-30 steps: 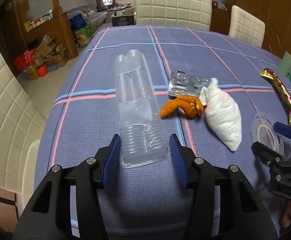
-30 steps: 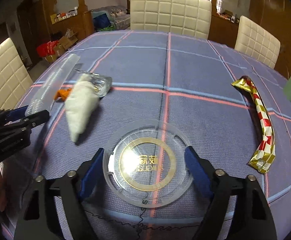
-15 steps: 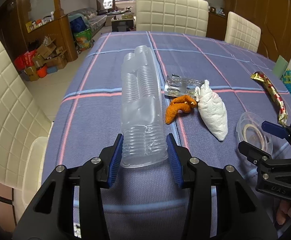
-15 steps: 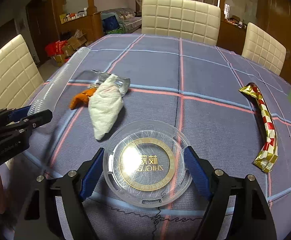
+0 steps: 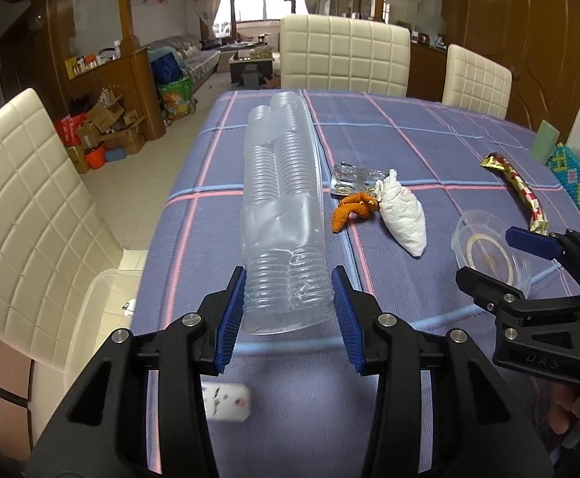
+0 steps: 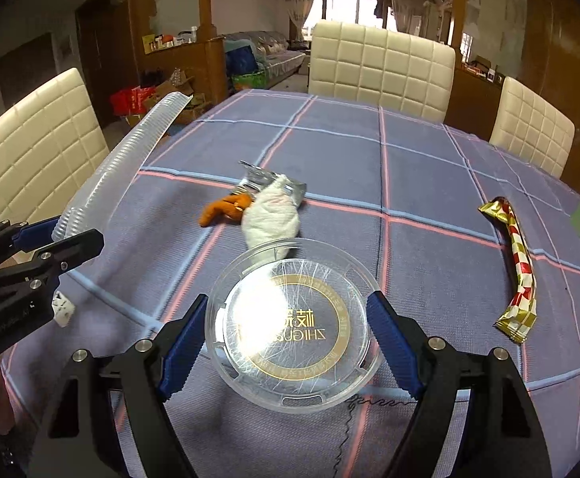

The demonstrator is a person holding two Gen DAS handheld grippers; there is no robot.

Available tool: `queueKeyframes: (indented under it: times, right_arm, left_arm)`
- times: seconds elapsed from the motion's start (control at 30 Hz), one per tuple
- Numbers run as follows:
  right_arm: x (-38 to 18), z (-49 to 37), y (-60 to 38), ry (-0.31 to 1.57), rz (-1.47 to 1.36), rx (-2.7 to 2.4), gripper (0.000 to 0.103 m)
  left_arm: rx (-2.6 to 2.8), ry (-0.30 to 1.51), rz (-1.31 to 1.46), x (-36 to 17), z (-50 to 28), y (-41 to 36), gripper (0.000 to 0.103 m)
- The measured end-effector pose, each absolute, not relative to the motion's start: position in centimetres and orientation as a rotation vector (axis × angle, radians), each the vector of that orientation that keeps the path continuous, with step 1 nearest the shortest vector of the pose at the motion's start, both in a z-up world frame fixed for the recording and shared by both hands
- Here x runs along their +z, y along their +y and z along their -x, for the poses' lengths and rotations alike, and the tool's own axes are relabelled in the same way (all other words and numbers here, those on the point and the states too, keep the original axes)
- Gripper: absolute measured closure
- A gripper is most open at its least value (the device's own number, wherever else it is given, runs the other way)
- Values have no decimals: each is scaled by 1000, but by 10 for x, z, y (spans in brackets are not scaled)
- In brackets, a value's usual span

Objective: Collect trash
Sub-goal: 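Carry the cup stack and round lid over the clear bin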

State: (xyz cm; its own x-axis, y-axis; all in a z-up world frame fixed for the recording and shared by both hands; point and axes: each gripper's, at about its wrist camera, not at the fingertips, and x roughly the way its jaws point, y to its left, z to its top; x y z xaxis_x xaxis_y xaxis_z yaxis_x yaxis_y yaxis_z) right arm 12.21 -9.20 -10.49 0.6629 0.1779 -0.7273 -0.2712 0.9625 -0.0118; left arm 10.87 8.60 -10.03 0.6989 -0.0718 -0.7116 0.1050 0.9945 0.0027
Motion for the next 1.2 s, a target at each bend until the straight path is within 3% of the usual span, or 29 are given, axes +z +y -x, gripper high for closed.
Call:
queueKeyframes:
  times: [0.53,1.2]
  right_arm:
    - [-71,-79,-40,714,209,329,26]
    - [-69,-74,40,678,319,451,26]
  left_arm:
    - [-20,703,-29,-77,-34,126,58]
    - [118,682,43,-84,0,194,58]
